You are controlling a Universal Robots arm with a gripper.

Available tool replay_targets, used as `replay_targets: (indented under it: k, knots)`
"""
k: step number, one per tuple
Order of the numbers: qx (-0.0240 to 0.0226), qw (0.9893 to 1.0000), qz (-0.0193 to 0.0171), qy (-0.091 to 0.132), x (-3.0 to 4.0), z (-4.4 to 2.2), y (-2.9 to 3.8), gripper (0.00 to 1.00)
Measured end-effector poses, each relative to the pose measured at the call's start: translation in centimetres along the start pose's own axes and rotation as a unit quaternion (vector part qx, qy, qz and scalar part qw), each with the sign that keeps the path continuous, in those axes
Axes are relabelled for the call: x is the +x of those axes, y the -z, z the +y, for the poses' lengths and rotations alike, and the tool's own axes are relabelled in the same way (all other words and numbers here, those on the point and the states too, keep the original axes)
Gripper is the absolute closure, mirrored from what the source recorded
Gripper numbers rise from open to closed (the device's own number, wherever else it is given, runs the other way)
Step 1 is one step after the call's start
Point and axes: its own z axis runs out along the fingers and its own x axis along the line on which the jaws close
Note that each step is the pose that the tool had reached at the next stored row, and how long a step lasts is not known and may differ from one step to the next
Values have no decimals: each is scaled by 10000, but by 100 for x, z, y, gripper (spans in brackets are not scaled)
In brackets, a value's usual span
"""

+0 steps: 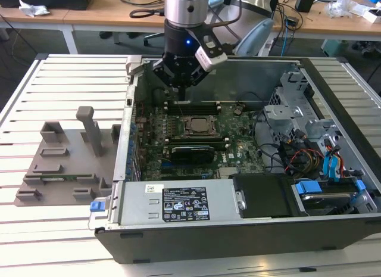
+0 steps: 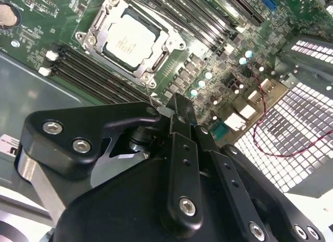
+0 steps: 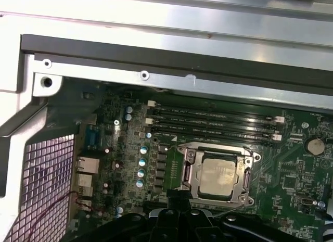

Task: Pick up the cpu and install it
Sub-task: 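Install the first cpu locking lever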

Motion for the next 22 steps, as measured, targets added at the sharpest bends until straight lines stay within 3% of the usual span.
replay_targets:
  k: [8,16,22]
  knots:
    - [0,10000,0,0,67,8,-19,89]
    - [-1,10000,-1,0,92,12,-41,89]
    - [0,10000,0,0,125,20,-106,89]
